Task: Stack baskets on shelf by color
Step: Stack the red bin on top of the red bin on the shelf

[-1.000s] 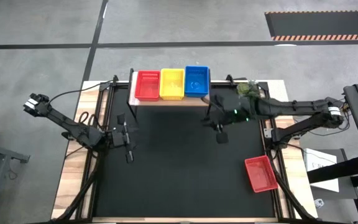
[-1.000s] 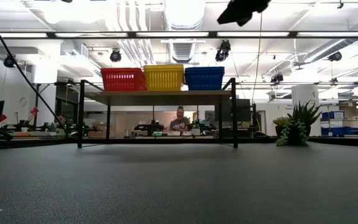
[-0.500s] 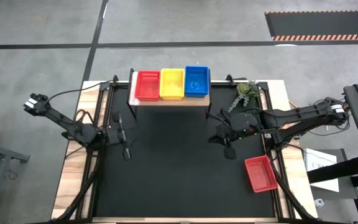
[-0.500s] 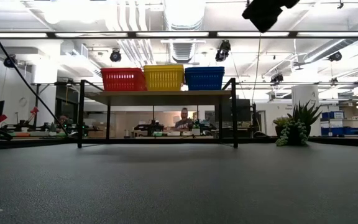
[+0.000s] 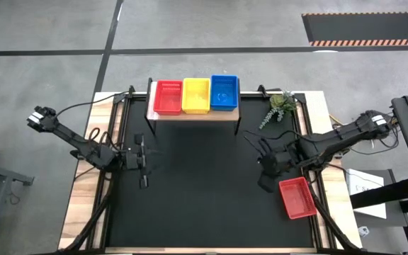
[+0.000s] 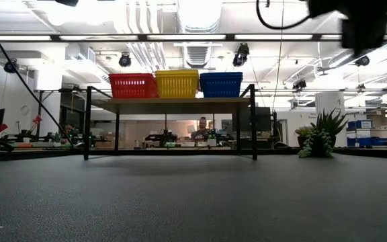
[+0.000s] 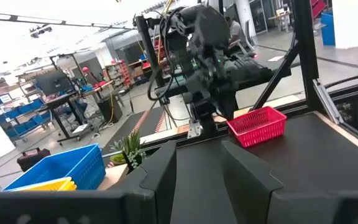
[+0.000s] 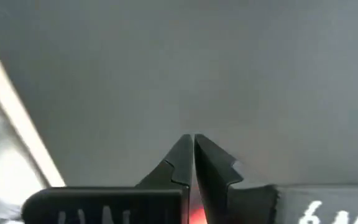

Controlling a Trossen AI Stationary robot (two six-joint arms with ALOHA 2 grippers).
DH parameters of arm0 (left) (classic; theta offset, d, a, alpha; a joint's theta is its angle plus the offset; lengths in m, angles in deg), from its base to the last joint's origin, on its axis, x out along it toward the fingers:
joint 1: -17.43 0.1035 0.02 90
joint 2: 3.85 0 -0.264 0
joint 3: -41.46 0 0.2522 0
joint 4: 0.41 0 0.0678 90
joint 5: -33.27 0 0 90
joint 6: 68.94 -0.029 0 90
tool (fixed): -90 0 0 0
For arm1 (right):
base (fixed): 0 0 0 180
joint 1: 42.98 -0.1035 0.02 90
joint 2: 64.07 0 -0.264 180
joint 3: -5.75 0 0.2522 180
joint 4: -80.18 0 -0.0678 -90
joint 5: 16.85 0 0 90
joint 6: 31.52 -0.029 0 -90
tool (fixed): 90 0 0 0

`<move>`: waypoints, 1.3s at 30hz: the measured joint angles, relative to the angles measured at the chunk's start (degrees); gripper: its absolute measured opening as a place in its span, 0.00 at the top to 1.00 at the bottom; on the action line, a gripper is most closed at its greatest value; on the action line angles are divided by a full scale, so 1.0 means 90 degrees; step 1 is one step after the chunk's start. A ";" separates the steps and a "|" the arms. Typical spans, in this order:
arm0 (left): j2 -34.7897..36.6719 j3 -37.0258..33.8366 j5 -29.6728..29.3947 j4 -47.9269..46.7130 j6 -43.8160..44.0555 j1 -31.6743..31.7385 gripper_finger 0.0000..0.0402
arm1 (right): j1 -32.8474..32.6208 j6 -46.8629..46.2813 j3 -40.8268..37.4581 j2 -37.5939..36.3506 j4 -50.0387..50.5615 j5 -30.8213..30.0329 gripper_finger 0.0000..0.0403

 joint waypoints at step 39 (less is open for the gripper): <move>-0.0016 0.0110 -0.0005 0.0131 0.0051 0.0002 0.73 | -0.4477 -0.1141 0.0118 0.2310 0.0261 0.0895 0.61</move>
